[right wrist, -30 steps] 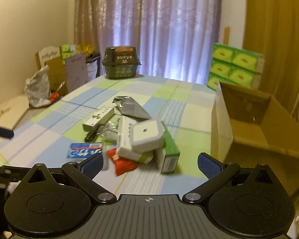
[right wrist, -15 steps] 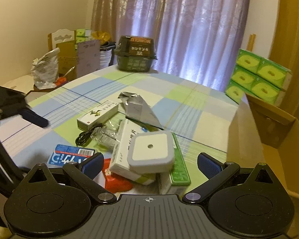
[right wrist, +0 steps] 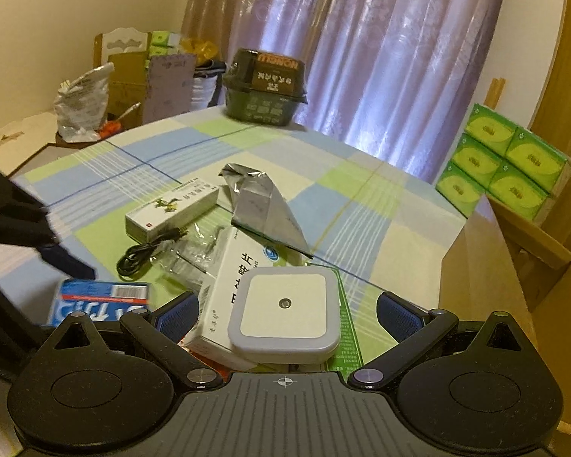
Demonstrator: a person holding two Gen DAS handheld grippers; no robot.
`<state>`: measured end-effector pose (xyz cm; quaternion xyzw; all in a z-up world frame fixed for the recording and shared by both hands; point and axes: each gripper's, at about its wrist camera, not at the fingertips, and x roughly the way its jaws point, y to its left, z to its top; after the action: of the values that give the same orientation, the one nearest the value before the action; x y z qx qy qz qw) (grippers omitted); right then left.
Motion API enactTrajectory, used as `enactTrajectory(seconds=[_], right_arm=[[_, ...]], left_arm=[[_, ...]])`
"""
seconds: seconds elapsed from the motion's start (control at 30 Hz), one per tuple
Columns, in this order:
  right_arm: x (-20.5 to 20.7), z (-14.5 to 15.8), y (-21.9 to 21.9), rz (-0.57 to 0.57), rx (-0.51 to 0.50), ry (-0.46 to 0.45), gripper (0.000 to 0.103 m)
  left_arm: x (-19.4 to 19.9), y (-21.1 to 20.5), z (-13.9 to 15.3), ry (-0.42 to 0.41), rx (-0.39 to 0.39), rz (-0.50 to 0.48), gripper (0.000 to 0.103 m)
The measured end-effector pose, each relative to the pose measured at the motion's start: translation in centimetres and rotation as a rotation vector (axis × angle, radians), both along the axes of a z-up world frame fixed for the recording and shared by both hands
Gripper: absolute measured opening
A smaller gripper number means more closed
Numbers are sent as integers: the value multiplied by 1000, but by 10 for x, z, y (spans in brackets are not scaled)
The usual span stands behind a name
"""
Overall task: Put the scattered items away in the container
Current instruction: 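Grasp the blue toothpick box with the left tool while the right tool grasps the white square night light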
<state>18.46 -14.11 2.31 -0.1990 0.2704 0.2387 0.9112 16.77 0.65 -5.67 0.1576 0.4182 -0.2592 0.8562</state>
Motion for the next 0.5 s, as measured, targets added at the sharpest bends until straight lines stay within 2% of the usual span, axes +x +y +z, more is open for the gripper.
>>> enactTrajectory(seconds=[0.13,0.23,0.5], right_arm=[[3,-2,1,-10,-3,-6,103],[7,-4,1,-11,-3,8,86],[8,-10,3,-13,-25,16,86]], left_arm=[[-11,-4,2,-3,-23,36,56],[-18,-7,2,-20,-43,59,56],[-24,-18,0,-61,-34,65,62]])
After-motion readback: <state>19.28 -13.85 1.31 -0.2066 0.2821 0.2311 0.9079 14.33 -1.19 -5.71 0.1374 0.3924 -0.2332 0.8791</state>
